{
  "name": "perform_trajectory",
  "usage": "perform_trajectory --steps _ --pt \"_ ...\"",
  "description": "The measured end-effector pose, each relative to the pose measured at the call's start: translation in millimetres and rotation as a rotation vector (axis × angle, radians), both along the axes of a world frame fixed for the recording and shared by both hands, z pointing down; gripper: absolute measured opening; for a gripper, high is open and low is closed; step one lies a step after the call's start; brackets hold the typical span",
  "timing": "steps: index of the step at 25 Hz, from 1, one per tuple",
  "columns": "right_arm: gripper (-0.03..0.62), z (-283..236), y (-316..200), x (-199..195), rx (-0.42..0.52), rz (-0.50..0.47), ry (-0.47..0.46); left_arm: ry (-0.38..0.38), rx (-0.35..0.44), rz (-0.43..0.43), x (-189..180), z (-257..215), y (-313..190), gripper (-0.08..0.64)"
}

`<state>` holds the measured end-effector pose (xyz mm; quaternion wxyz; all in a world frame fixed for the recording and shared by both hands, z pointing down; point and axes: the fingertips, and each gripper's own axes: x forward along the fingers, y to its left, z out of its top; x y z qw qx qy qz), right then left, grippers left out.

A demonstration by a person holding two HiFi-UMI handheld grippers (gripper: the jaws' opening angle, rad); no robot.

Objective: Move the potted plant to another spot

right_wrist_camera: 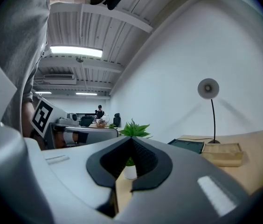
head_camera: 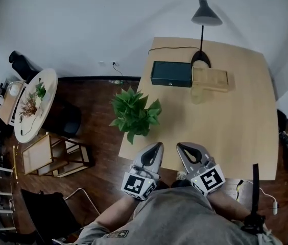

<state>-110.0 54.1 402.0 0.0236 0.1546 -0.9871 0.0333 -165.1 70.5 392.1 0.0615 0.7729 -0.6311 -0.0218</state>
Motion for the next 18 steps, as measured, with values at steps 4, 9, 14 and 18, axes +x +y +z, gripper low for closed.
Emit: perform_trajectory --steps 4,9,14,18 --pt "0.005 8 -18 -13 -0.019 -0.025 0.018 0.006 -0.018 -0.019 -12 4 -18 0.002" --pt "0.006 13 -33 -34 -0.03 -0.034 0.033 0.017 -0.032 -0.023 -31 13 -35 0.002" --pt "0.006 20 -40 -47 -0.048 -0.021 0.059 0.027 -0.057 0.011 -40 22 -43 0.002" --pt "0.006 31 -40 -57 -0.068 -0.021 0.088 0.04 -0.092 0.019 -46 36 -42 0.002"
